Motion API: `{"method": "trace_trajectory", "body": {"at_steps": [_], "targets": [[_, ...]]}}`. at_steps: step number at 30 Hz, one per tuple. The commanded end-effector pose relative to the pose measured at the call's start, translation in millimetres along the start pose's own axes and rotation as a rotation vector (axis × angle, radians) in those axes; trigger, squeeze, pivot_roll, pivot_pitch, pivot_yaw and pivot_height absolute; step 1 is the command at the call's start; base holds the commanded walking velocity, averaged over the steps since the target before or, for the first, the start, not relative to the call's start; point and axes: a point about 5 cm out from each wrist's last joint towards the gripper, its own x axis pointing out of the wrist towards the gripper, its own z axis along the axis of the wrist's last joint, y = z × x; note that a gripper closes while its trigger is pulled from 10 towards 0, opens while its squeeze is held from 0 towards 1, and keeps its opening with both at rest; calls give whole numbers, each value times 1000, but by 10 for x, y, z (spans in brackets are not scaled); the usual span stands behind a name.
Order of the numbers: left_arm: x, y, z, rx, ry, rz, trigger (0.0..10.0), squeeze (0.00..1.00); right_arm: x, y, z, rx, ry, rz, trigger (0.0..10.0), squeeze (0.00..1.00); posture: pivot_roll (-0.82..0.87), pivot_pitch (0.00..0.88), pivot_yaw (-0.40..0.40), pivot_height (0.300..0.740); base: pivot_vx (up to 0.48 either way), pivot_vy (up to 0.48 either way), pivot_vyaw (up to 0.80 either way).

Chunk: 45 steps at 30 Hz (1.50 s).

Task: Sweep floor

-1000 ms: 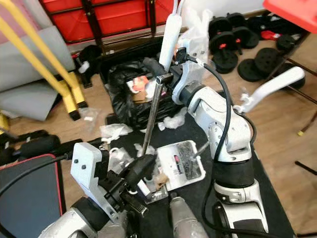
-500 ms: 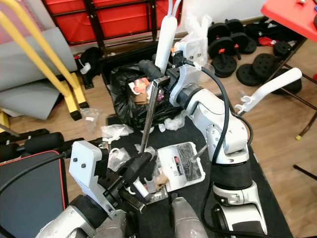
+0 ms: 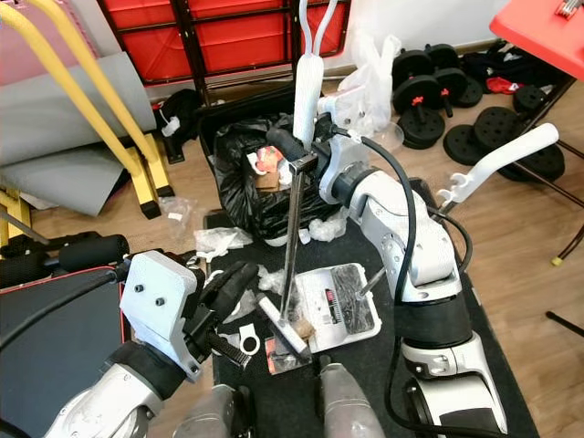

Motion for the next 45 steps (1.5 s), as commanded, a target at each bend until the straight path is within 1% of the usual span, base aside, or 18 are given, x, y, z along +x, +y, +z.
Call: {"method": "trace_trajectory", "body": {"at_steps": [1, 8, 12, 13, 15, 17, 20, 22, 25, 29, 36, 37, 39, 40, 41, 42, 44, 45], "targets": [[-37, -42, -11, -4, 16, -13, 10000, 0, -39, -85, 3, -36, -24, -39, 10000, 0, -44, 304, -64, 740, 0, 0, 0], [-42, -57, -9, -11, 16, -18, 10000, 0, -57, -177, -30, -52, -3, -99, 10000, 0, -45, 309, -62, 740, 0, 0, 0], [-42, -57, -9, -11, 16, -18, 10000, 0, -57, -177, -30, -52, -3, -99, 10000, 0, -45, 309, -62, 740, 0, 0, 0], [-43, -61, -9, -12, 16, -19, 10000, 0, -68, -208, -52, -56, 11, -125, 10000, 0, -45, 312, -62, 740, 0, 0, 0], [-43, -61, -9, -12, 16, -19, 10000, 0, -68, -208, -52, -56, 11, -125, 10000, 0, -45, 312, -62, 740, 0, 0, 0], [-41, -71, -15, -14, 15, -21, 10000, 0, -89, -320, -87, -55, 57, -205, 10000, 0, -50, 310, -61, 740, 0, 0, 0], [-38, -75, -18, -16, 15, -22, 10000, 0, -91, -368, -72, -52, 70, -234, 10000, 0, -50, 310, -62, 740, 0, 0, 0], [-32, -75, -24, -21, 15, -23, 10000, 0, -74, -429, 6, -54, 69, -264, 10000, 0, -53, 308, -61, 740, 0, 0, 0], [-28, -74, -28, -23, 15, -23, 10000, 0, -57, -454, 73, -43, 59, -278, 10000, 0, -54, 306, -61, 740, 0, 0, 0], [-24, -72, -32, -27, 14, -25, 10000, 0, -36, -468, 171, -39, 52, -286, 10000, 0, -56, 304, -61, 740, 0, 0, 0], [-22, -72, -32, -31, 13, -26, 10000, 0, -19, -492, 272, -31, 43, -302, 10000, 0, -56, 304, -61, 740, 0, 0, 0], [-19, -73, -35, -33, 13, -27, 10000, 0, -9, -502, 308, -12, 44, -309, 10000, 0, -59, 298, -60, 740, 0, 0, 0], [-19, -73, -35, -33, 13, -27, 10000, 0, -9, -502, 308, -12, 44, -309, 10000, 0, -59, 298, -60, 740, 0, 0, 0], [-17, -74, -37, -34, 13, -27, 10000, 0, 1, -509, 345, 9, 45, -314, 10000, 0, -58, 297, -60, 740, 0, 0, 0], [-17, -74, -37, -34, 13, -27, 10000, 0, 1, -509, 345, 9, 45, -314, 10000, 0, -58, 297, -60, 740, 0, 0, 0], [-15, -74, -38, -35, 13, -27, 10000, 0, 12, -515, 391, 41, 37, -316, 10000, 0, -59, 298, -61, 740, 0, 0, 0], [-15, -74, -38, -35, 13, -27, 10000, 0, 12, -515, 391, 41, 37, -316, 10000, 0, -59, 298, -61, 740, 0, 0, 0], [-12, -75, -39, -37, 12, -27, 10000, 0, 20, -518, 429, 62, 28, -316, 10000, 0, -59, 298, -62, 740, 0, 0, 0]]}}
